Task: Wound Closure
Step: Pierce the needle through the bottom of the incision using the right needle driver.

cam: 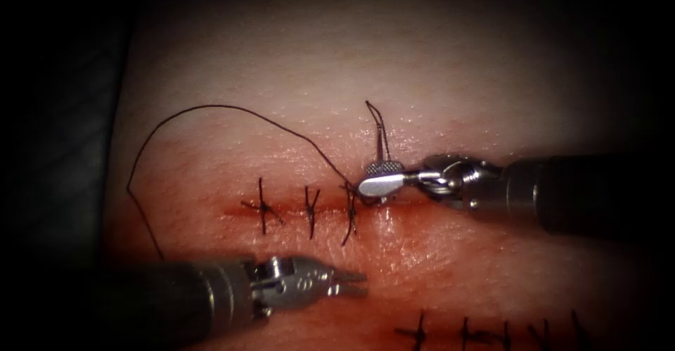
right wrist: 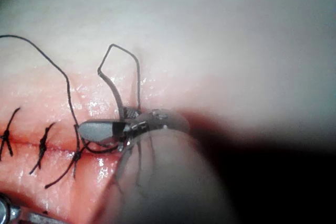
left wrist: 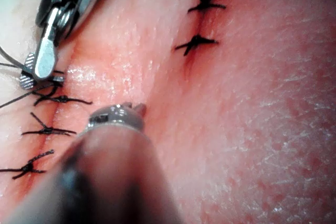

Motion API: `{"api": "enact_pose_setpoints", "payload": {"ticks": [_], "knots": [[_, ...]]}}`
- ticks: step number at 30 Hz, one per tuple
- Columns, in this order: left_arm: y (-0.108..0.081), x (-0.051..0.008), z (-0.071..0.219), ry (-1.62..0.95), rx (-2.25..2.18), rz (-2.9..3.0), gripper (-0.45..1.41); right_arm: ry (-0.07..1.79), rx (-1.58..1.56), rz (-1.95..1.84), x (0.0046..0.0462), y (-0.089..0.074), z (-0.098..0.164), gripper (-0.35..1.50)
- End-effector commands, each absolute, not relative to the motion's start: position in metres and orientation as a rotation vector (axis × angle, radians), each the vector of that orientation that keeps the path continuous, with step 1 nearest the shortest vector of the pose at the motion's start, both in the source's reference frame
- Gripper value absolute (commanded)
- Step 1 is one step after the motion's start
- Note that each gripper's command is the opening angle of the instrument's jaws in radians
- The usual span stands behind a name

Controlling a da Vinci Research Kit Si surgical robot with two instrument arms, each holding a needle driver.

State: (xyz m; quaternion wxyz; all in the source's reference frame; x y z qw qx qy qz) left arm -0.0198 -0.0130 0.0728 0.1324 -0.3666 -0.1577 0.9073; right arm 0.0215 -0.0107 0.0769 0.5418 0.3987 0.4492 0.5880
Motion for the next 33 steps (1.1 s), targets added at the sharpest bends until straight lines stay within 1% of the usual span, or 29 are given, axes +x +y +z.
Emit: {"api": "enact_pose_setpoints", "payload": {"ticks": [1,4,7,9,11,12,13,14,15,17,18,20,21,22,24,26,27,29,31,32,33], "knots": [[-0.013,-0.0202,0.073,-0.444,-1.099,2.640,-0.07,1.090,0.919,1.383,0.0211,-0.010,0.078,1.43],[-0.012,-0.0200,0.073,-0.392,-1.201,2.644,-0.07,1.140,0.885,1.348,0.0197,-0.009,0.079,1.48],[-0.011,-0.0195,0.073,-0.332,-1.322,2.596,-0.05,1.179,0.880,1.299,0.0181,-0.010,0.078,1.48],[-0.011,-0.0192,0.073,-0.259,-1.498,2.583,-0.12,1.222,0.840,1.207,0.0159,-0.010,0.077,1.47],[-0.011,-0.0191,0.073,-0.277,-1.558,2.564,-0.18,1.280,0.798,1.143,0.0147,-0.010,0.077,1.47],[-0.011,-0.0191,0.073,-0.369,-1.595,2.497,-0.23,1.329,0.748,1.075,0.0136,-0.010,0.076,1.47],[-0.011,-0.0191,0.073,-0.412,-1.625,2.476,-0.23,1.352,0.724,1.042,0.0130,-0.010,0.076,1.47],[-0.011,-0.0191,0.073,-0.431,-1.645,2.468,-0.20,1.371,0.711,1.024,0.0126,-0.010,0.076,1.45],[-0.011,-0.0192,0.073,-0.445,-1.658,2.455,-0.12,1.399,0.695,0.991,0.0121,-0.010,0.076,1.41],[-0.011,-0.0193,0.073,-0.366,-1.690,2.423,0.08,1.478,0.632,0.923,0.0112,-0.011,0.075,1.35],[-0.011,-0.0194,0.072,-0.346,-1.699,2.410,0.14,1.507,0.604,0.901,0.0110,-0.011,0.074,1.33],[-0.010,-0.0197,0.072,-0.334,-1.707,2.394,0.19,1.553,0.558,0.871,0.0108,-0.011,0.074,1.35],[-0.010,-0.0200,0.072,-0.329,-1.705,2.373,0.22,1.593,0.481,0.869,0.0109,-0.012,0.073,1.38],[-0.009,-0.0202,0.072,-0.331,-1.704,2.370,0.24,1.587,0.423,0.874,0.0111,-0.012,0.073,1.47],[-0.009,-0.0205,0.071,-0.325,-1.689,2.368,0.27,1.587,0.391,0.876,0.0117,-0.012,0.072,1.47],[-0.008,-0.0212,0.071,-0.305,-1.662,2.370,0.27,1.554,0.392,0.880,0.0130,-0.012,0.070,1.48],[-0.008,-0.0212,0.071,-0.305,-1.662,2.370,0.27,1.554,0.392,0.880,0.0130,-0.012,0.070,1.48],[-0.008,-0.0216,0.072,-0.330,-1.627,2.409,0.27,1.521,0.359,0.801,0.0143,-0.011,0.069,1.48],[-0.009,-0.0216,0.073,-0.345,-1.599,2.447,0.15,1.499,0.372,0.793,0.0158,-0.011,0.069,1.48],[-0.009,-0.0216,0.073,-0.351,-1.593,2.456,0.12,1.489,0.373,0.794,0.0162,-0.010,0.069,1.47],[-0.009,-0.0217,0.073,-0.363,-1.580,2.474,0.10,1.458,0.383,0.792,0.0170,-0.010,0.069,1.31]]}}
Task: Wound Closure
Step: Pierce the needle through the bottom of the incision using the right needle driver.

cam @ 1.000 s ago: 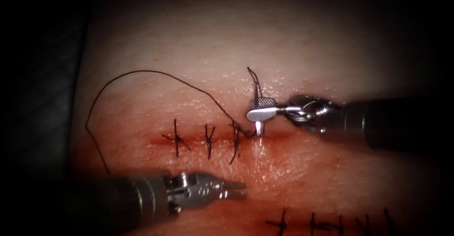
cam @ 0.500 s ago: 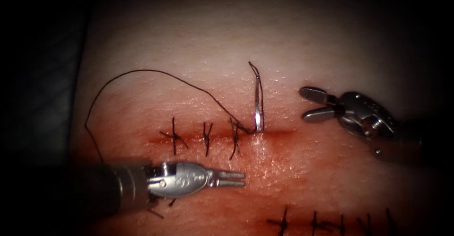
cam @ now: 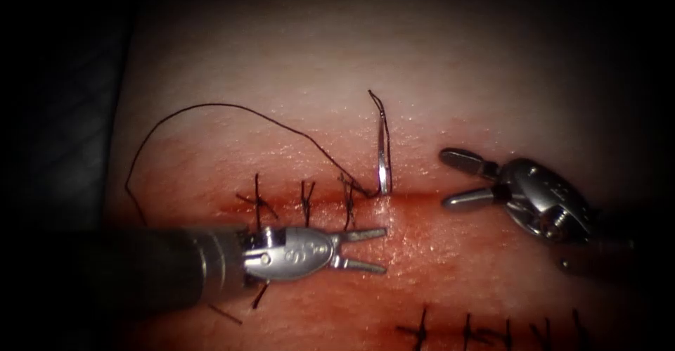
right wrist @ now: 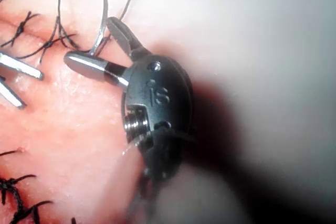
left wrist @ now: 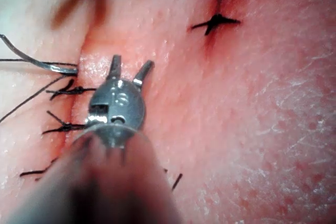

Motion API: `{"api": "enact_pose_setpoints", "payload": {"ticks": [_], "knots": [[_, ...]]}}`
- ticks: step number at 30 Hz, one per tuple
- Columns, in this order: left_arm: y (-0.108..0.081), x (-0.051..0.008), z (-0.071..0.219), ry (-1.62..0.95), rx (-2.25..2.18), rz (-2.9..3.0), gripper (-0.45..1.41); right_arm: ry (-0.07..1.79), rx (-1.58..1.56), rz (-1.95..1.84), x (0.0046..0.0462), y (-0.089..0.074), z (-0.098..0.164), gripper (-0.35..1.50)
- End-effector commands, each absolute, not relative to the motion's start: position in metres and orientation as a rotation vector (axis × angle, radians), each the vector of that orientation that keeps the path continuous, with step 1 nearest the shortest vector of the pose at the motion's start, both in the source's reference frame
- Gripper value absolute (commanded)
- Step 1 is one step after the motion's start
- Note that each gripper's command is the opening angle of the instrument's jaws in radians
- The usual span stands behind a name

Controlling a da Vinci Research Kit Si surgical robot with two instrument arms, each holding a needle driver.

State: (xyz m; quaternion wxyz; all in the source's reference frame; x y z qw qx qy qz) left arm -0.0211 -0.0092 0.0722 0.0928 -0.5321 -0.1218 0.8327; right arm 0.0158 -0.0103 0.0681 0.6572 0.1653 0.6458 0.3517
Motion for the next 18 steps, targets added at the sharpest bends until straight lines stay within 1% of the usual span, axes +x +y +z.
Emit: {"api": "enact_pose_setpoints", "payload": {"ticks": [1,3,5,8,11,13,14,18], "knots": [[-0.0094,-0.0217,0.0728,-0.370,-1.574,2.483,0.10,1.439,0.409,0.813,0.0173,-0.0096,0.0688,1.31],[-0.0098,-0.0218,0.0729,-0.384,-1.560,2.503,0.10,1.407,0.442,0.828,0.0177,-0.0089,0.0693,1.30],[-0.0103,-0.0220,0.0730,-0.403,-1.541,2.529,0.07,1.368,0.529,0.934,0.0181,-0.0081,0.0707,1.28],[-0.0108,-0.0222,0.0732,-0.419,-1.523,2.552,0.03,1.313,0.553,0.916,0.0185,-0.0076,0.0728,1.21],[-0.0109,-0.0222,0.0733,-0.428,-1.515,2.563,0.00,1.259,0.637,1.021,0.0187,-0.0063,0.0743,1.21],[-0.0111,-0.0222,0.0733,-0.432,-1.505,2.573,-0.02,1.241,0.685,1.096,0.0190,-0.0056,0.0750,1.26],[-0.0111,-0.0222,0.0733,-0.434,-1.503,2.576,-0.03,1.238,0.691,1.108,0.0191,-0.0055,0.0751,1.26],[-0.0112,-0.0223,0.0733,-0.436,-1.500,2.579,-0.05,1.238,0.685,1.117,0.0200,-0.0055,0.0749,1.36]]}}
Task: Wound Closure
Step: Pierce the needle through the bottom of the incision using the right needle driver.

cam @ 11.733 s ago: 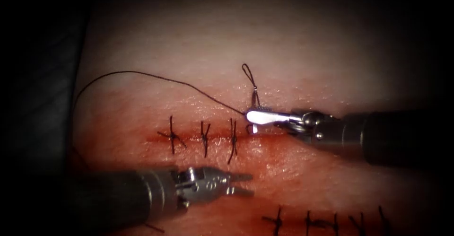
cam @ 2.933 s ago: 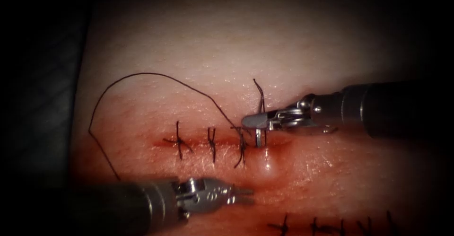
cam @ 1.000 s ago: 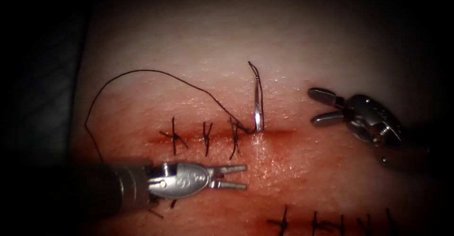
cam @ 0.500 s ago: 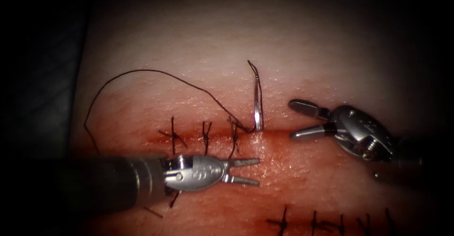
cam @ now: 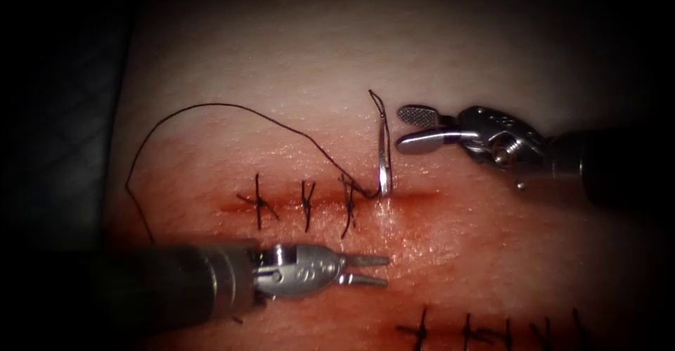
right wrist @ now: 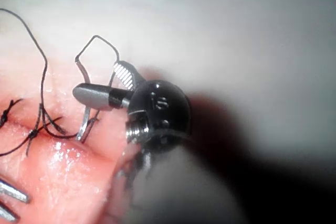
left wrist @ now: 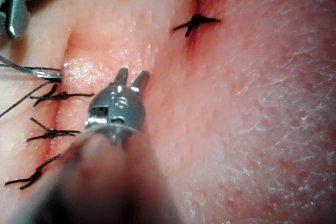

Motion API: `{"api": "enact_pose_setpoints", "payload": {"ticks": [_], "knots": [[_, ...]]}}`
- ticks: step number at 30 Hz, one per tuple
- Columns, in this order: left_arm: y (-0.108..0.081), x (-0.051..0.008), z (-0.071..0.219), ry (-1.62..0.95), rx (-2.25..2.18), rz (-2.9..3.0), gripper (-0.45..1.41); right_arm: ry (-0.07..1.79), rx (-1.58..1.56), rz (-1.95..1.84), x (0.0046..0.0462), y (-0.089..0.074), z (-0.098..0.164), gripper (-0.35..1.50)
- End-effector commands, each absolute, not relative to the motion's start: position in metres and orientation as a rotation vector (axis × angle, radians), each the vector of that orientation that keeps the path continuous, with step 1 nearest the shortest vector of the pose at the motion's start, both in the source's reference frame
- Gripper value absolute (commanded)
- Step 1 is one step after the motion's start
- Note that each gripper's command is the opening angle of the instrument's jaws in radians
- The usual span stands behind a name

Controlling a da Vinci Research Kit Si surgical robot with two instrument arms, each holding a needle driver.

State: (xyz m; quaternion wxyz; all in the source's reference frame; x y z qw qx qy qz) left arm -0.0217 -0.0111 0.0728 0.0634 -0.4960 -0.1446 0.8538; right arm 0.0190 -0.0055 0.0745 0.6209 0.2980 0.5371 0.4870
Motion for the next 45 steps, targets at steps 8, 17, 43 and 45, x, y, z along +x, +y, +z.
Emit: {"api": "enact_pose_setpoints", "payload": {"ticks": [8,17,43,45], "knots": [[-0.0113,-0.0220,0.0733,-0.441,-1.500,2.582,-0.05,1.229,0.739,1.075,0.0230,-0.0066,0.0741,1.31],[-0.0113,-0.0219,0.0733,-0.454,-1.490,2.578,-0.05,1.155,0.747,1.075,0.0244,-0.0081,0.0766,1.15],[-0.0115,-0.0215,0.0730,-0.463,-1.488,2.584,-0.08,1.090,0.879,1.216,0.0236,-0.0090,0.0770,0.94],[-0.0115,-0.0215,0.0730,-0.463,-1.489,2.584,-0.08,1.076,0.919,1.271,0.0235,-0.0089,0.0770,0.74]]}}
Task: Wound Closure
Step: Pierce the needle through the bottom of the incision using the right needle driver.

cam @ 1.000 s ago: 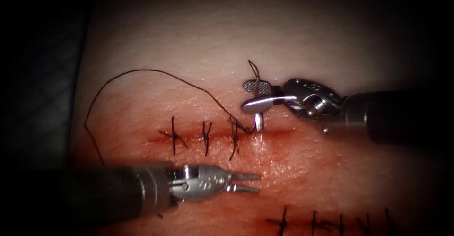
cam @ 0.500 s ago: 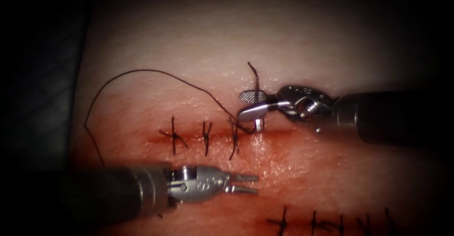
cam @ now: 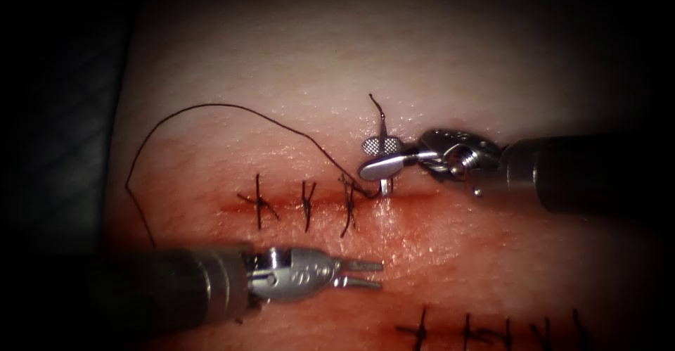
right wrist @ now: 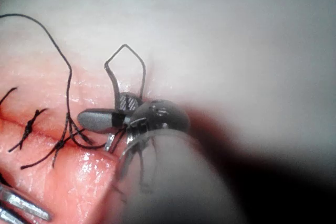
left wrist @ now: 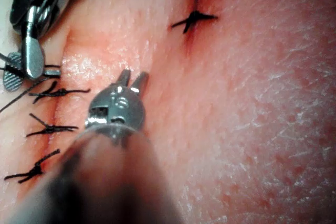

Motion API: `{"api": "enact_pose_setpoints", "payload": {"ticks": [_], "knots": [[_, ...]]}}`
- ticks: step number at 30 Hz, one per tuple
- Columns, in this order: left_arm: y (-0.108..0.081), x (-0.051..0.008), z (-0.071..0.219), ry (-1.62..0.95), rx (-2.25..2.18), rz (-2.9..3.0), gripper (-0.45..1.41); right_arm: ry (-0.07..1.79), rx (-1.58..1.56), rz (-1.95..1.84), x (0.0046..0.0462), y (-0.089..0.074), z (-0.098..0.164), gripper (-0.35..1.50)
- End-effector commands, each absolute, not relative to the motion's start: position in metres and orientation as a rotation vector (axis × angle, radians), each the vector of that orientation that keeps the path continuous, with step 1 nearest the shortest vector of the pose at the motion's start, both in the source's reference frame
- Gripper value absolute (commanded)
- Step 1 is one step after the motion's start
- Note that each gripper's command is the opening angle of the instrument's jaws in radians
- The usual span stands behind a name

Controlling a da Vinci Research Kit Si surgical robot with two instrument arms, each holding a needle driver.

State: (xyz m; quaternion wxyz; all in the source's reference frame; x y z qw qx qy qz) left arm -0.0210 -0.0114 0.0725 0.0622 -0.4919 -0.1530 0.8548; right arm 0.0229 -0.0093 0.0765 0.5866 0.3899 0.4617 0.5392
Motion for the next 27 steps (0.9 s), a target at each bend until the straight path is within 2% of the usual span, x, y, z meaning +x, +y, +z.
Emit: {"api": "enact_pose_setpoints", "payload": {"ticks": [1,3,5,7,9,11,12,13,27], "knots": [[-0.0115,-0.0215,0.0730,-0.463,-1.489,2.584,-0.08,1.094,0.931,1.296,0.0235,-0.0088,0.0771,0.59],[-0.0116,-0.0215,0.0729,-0.463,-1.489,2.584,-0.08,1.143,0.940,1.318,0.0234,-0.0086,0.0774,0.58],[-0.0116,-0.0215,0.0729,-0.463,-1.489,2.584,-0.08,1.147,0.954,1.336,0.0235,-0.0087,0.0777,0.76],[-0.0117,-0.0215,0.0728,-0.466,-1.487,2.586,-0.08,1.152,0.964,1.334,0.0237,-0.0094,0.0779,0.86],[-0.0117,-0.0215,0.0728,-0.467,-1.487,2.586,-0.08,1.151,0.968,1.336,0.0238,-0.0096,0.0780,0.84],[-0.0117,-0.0215,0.0728,-0.467,-1.487,2.587,-0.08,1.146,0.981,1.347,0.0237,-0.0097,0.0780,0.64],[-0.0117,-0.0215,0.0728,-0.467,-1.487,2.587,-0.08,1.144,0.985,1.350,0.0236,-0.0098,0.0780,0.44],[-0.0117,-0.0215,0.0727,-0.467,-1.487,2.587,-0.08,1.116,1.025,1.387,0.0233,-0.0100,0.0780,-0.35],[-0.0113,-0.0217,0.0732,-0.465,-1.487,2.585,-0.12,0.995,1.350,1.519,0.0238,-0.0106,0.0765,-0.35]]}}
